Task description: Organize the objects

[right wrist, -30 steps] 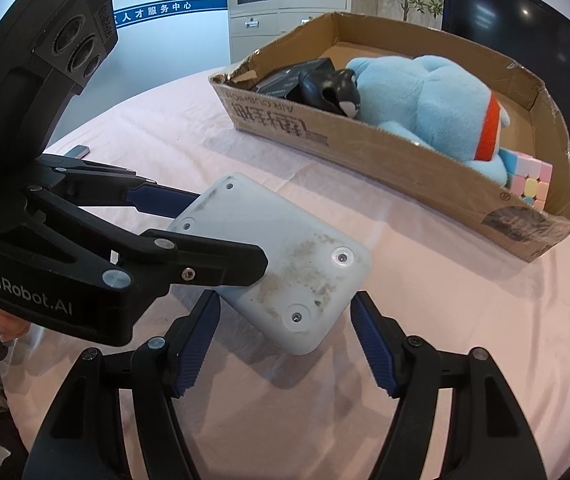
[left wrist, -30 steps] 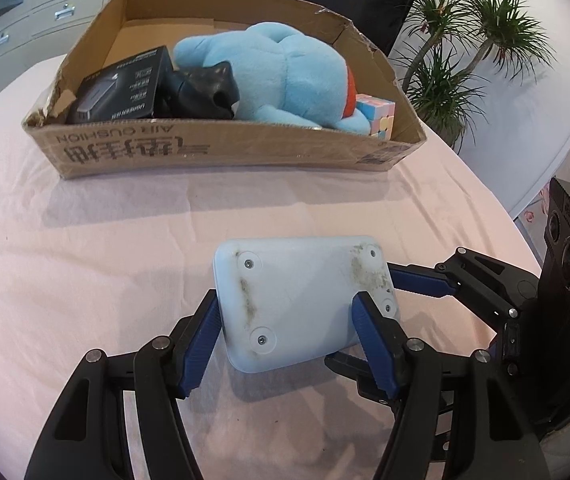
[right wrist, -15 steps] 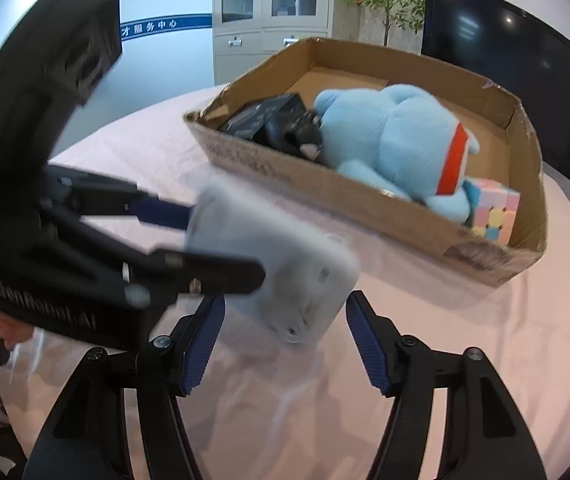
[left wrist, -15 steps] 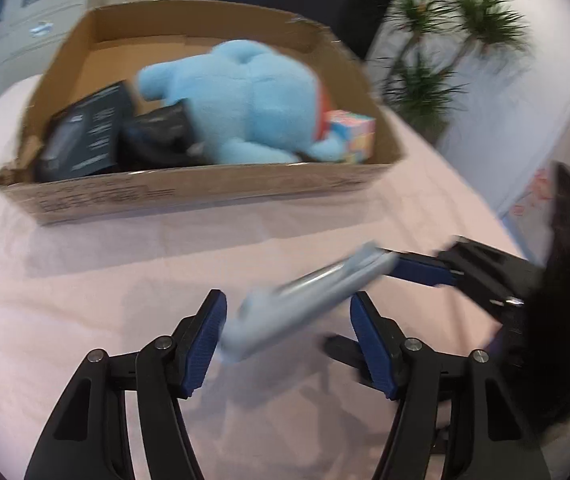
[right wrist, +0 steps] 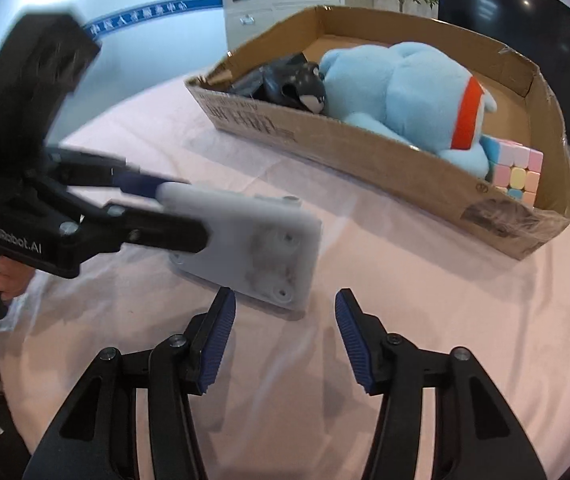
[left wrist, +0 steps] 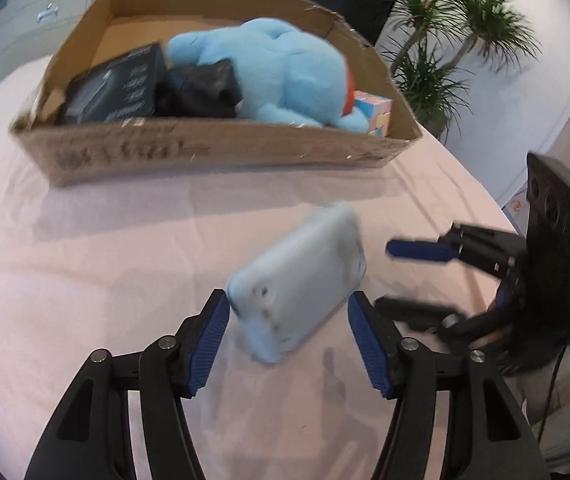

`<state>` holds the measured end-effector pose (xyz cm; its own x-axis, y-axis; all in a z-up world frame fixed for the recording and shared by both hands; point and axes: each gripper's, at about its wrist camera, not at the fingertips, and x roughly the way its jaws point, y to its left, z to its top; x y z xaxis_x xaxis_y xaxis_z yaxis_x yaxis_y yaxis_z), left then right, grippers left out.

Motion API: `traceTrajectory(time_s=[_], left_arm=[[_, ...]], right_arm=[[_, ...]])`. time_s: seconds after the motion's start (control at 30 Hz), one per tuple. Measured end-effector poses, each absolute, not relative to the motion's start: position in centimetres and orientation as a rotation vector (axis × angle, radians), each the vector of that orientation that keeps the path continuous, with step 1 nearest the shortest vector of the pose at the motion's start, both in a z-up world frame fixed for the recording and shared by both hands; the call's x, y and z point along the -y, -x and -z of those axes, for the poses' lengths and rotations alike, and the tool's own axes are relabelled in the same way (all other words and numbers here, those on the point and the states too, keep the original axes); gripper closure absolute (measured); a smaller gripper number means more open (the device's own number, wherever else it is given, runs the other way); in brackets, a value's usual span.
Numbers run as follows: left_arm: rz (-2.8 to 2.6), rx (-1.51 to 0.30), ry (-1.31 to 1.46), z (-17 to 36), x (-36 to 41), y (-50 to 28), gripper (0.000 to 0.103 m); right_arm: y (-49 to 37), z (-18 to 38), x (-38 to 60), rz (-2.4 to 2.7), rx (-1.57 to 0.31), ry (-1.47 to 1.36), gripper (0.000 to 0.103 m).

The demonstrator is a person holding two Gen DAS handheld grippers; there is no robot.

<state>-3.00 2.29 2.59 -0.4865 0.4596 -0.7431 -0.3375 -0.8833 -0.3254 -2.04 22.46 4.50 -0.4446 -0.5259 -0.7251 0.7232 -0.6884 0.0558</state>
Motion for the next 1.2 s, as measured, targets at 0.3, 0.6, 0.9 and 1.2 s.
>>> traceTrajectory(time_s=[0.3,0.6,0.9,1.2], left_arm=[[-2.468,0.142,1.271,-1.5,-2.2,3.2,0.030],[-2.425,-0.144,1.132,-1.2,-4.9,2.0,0.007],[-2.260,-0.378,1.102,-0.7,-4.5,1.7,0.004],[-2.119,-0.462,1.087,-0.5,-4.4,4.4,0.027]], right_arm=[[8.9,-3.4,-21.7,1.959,-0.251,-1.044,0.028],[8.4,-2.8,-19.6,1.801,-0.477,-0.947,0.019],[4.8,-3.4,-18.9,1.674,-0.496,-0.847,0.031],[7.2,-2.3,-16.0,1.566,-0.680,-0.823,0.018]])
